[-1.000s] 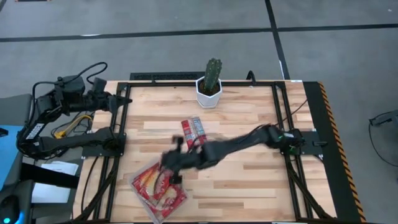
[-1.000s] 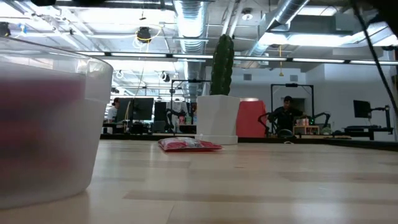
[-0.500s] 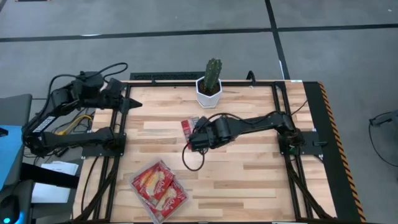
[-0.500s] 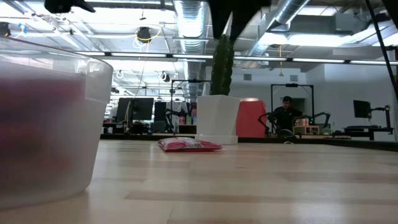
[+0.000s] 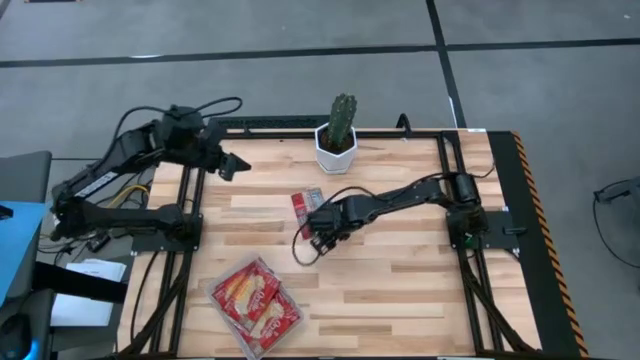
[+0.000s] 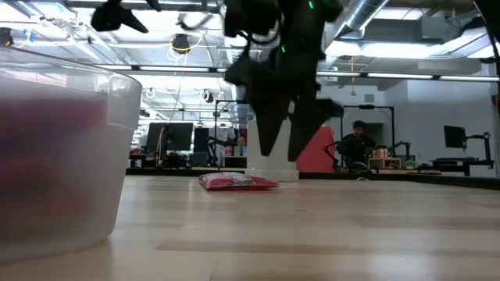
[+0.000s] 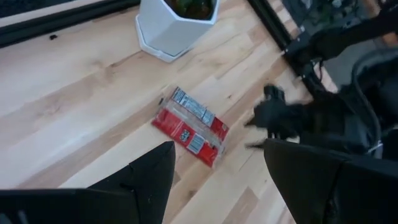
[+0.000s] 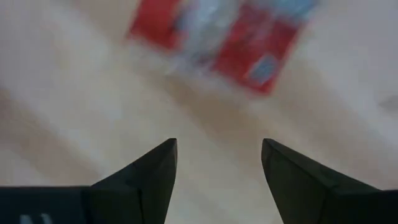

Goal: Sort popcorn bags into baskets
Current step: Put the red popcorn bag into the transparent bin

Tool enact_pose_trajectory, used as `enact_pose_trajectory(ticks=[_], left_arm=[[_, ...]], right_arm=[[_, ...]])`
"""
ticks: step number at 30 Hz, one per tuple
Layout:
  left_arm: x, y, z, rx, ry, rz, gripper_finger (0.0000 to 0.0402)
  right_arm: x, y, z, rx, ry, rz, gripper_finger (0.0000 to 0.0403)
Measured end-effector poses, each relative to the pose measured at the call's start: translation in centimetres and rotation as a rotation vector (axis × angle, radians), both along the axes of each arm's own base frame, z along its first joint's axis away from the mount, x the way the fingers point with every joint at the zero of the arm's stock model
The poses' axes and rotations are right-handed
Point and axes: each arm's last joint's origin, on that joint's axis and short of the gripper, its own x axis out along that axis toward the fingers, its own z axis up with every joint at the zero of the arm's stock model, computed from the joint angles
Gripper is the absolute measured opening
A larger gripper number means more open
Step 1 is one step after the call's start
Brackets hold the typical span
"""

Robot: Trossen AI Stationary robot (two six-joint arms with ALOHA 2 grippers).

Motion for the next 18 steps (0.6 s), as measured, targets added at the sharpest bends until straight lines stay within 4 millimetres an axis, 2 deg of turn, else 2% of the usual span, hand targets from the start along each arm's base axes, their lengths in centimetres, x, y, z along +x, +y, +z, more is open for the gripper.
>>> enact_pose_trajectory(ticks=[4, 8, 11, 15, 18], left_arm=[[1.7, 0.9, -0.5, 0.024, 0.022, -0.030, 0.0236], [3.9, 2.2, -1.4, 0.048, 0.052, -0.074, 0.0236], [5.7, 3.3, -2.5, 0.032, 0.080, -0.117, 0.0236], [7.9, 4.5, -4.2, 0.013, 0.125, -0.153, 0.0236], [9.0, 5.1, -5.1, 0.018, 0.148, -0.166, 0.0236]], right_arm=[[-1.1, -2.1, -1.3, -0.028, -0.029, -0.082, 0.0255], [-1.1, -4.2, -1.8, -0.031, -0.082, -0.095, 0.0255], [-0.4, -5.4, -2.5, -0.030, -0.121, -0.083, 0.0255], [0.4, -6.4, -2.6, -0.048, -0.189, -0.090, 0.0255], [0.2, -6.8, -2.8, -0.063, -0.176, -0.094, 0.0255]])
